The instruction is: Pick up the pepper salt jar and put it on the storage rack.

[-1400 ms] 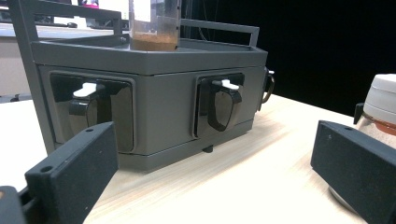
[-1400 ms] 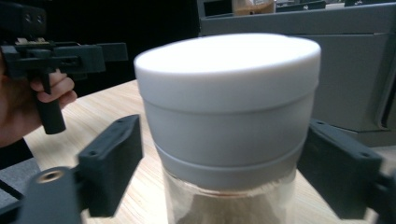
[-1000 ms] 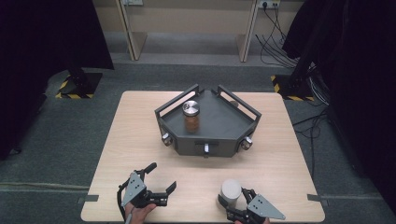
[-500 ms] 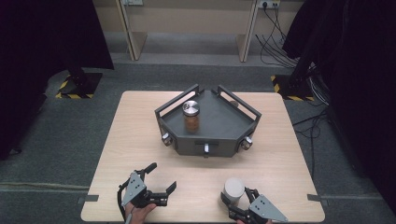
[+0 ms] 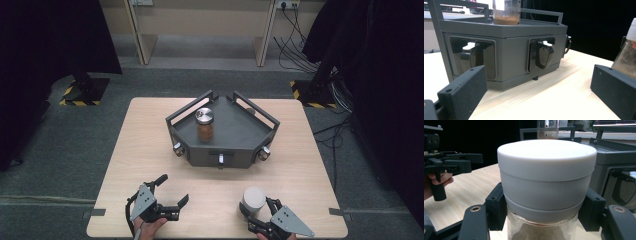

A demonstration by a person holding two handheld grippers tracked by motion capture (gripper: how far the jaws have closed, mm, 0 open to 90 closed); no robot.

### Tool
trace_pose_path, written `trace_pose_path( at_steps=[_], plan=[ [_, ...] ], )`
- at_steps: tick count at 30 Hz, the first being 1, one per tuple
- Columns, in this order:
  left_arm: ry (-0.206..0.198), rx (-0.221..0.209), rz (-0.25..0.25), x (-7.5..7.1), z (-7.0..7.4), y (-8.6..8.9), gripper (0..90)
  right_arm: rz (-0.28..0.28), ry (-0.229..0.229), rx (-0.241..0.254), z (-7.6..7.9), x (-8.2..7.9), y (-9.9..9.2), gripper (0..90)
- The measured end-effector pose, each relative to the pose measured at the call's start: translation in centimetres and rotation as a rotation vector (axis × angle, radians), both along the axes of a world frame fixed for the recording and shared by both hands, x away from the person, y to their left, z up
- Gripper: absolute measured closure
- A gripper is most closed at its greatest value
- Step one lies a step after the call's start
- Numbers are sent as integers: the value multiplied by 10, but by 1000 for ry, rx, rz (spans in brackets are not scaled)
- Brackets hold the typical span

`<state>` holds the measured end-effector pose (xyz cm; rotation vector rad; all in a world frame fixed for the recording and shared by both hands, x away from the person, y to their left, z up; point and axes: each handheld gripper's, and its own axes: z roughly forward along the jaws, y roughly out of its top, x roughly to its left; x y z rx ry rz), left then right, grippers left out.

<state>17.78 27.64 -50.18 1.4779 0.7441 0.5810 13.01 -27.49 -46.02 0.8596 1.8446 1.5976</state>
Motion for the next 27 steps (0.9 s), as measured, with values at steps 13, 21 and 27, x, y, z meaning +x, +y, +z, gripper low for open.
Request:
trace_pose_path(
  at_steps=[13, 21, 27],
  plan=[
    [-1, 1, 4, 0, 0, 1, 1, 18, -1, 15, 29, 16, 1, 360],
    [-2, 4, 4, 0, 0, 0, 2, 36, 9, 2, 57, 32, 3, 360],
    [-1, 4, 1, 1, 0, 0, 1, 49, 12, 2, 83, 50, 7, 360]
  ],
)
